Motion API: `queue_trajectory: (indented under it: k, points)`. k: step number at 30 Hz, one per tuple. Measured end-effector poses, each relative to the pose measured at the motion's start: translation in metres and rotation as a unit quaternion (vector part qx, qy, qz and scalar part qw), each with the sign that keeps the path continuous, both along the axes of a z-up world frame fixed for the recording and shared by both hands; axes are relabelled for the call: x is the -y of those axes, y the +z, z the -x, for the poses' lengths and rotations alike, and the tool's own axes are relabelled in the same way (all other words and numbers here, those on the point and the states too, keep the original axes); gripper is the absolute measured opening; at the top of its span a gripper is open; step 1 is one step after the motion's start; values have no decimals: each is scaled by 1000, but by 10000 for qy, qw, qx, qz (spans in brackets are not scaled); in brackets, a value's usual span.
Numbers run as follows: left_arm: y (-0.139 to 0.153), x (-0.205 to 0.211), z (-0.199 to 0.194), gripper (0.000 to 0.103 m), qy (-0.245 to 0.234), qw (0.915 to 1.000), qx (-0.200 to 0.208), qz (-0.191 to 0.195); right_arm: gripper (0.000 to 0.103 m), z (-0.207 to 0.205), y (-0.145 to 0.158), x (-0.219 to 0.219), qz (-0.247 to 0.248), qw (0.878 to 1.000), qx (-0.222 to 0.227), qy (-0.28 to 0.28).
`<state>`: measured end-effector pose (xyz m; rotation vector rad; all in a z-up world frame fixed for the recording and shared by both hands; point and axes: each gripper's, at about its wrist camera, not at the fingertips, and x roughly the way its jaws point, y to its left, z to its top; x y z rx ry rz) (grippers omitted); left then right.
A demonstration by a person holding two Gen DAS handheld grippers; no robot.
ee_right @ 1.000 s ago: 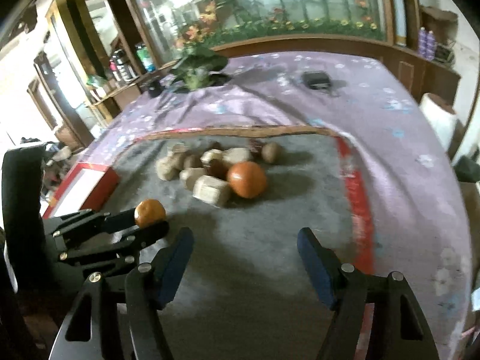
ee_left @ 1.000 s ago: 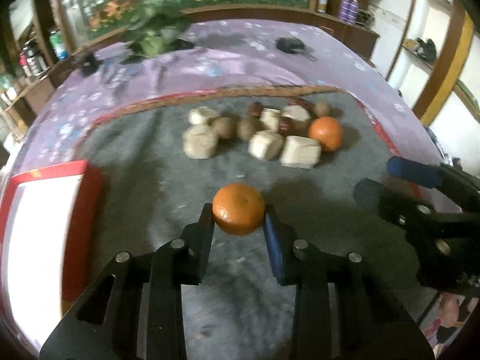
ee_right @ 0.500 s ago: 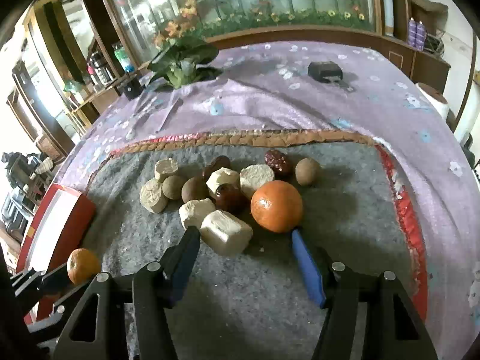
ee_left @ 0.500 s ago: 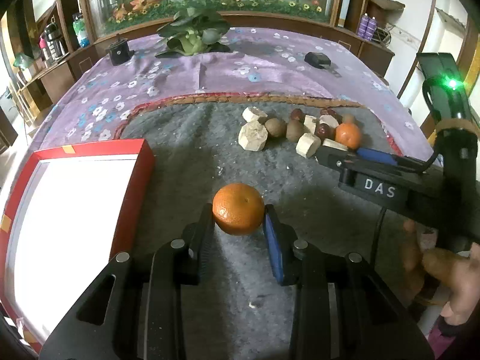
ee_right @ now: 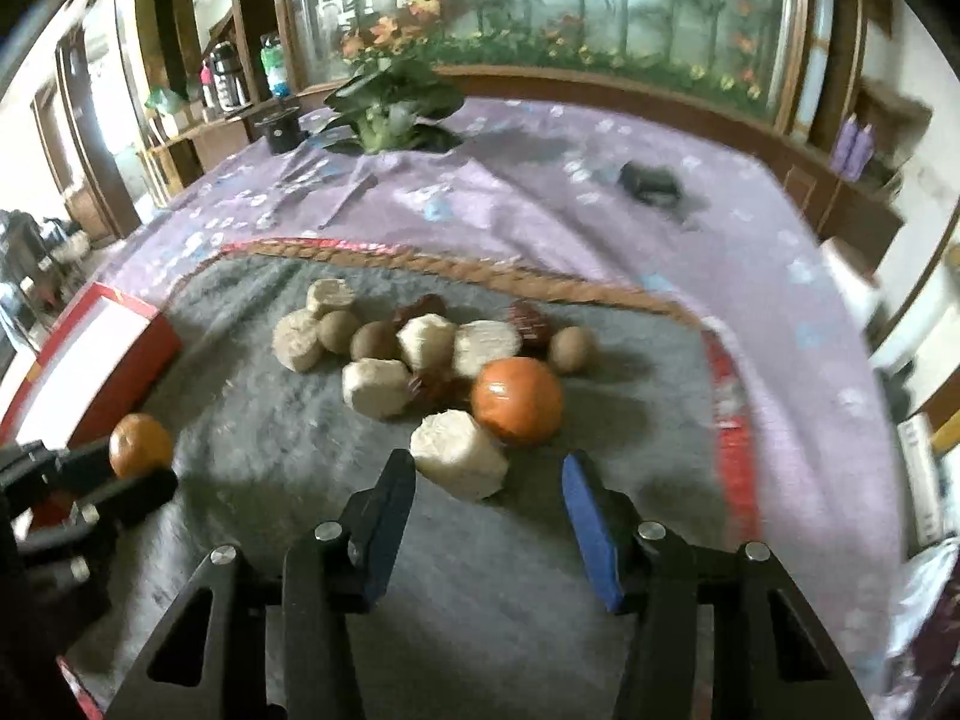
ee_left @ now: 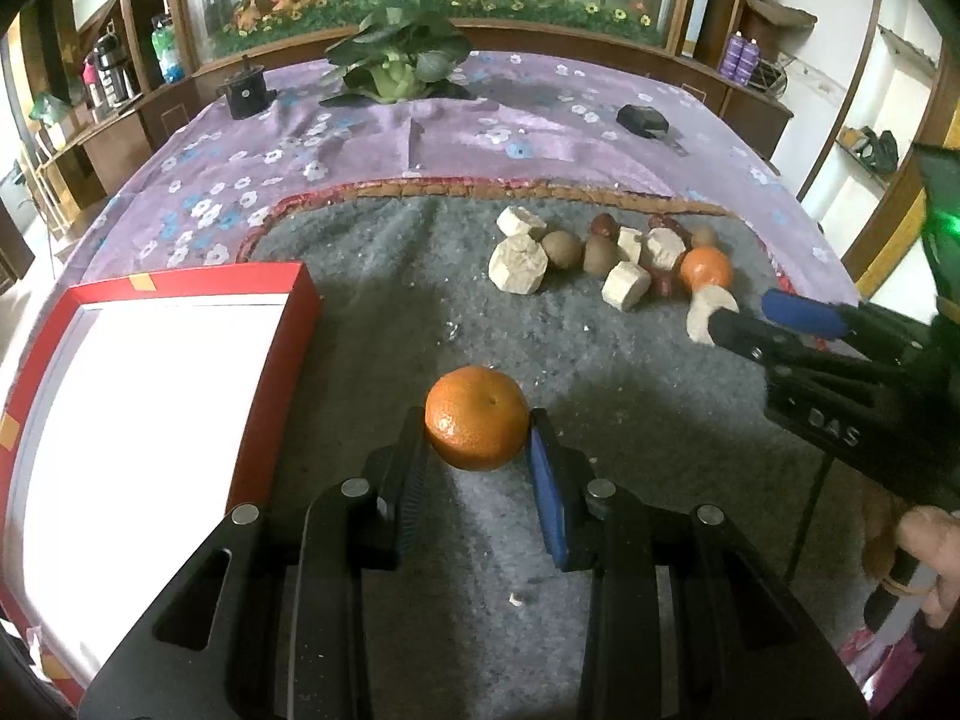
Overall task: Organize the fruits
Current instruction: 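Carry the mandarin toward the tray with the left tool while the right tool grasps a white cube, then release the mandarin in the tray with the left tool while the right tool drops the white cube there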
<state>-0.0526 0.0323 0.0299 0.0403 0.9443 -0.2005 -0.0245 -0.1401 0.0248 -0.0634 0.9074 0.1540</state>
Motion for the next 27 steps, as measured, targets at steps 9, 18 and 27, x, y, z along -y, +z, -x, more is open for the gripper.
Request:
queue_trajectory:
  k: [9,18,27]
  points:
    - [-2,6,1,32,-88,9999,-61,-30,50,0,-14,5,-719,9972,-205,31]
    - [1,3,-1,32,-9,10000,-48,4,27,-4,-19,7,-631,9979,-91,127]
    - [28,-21,16,32,211,9995,235,41,26,21,14,-24,-841,9939,130,704]
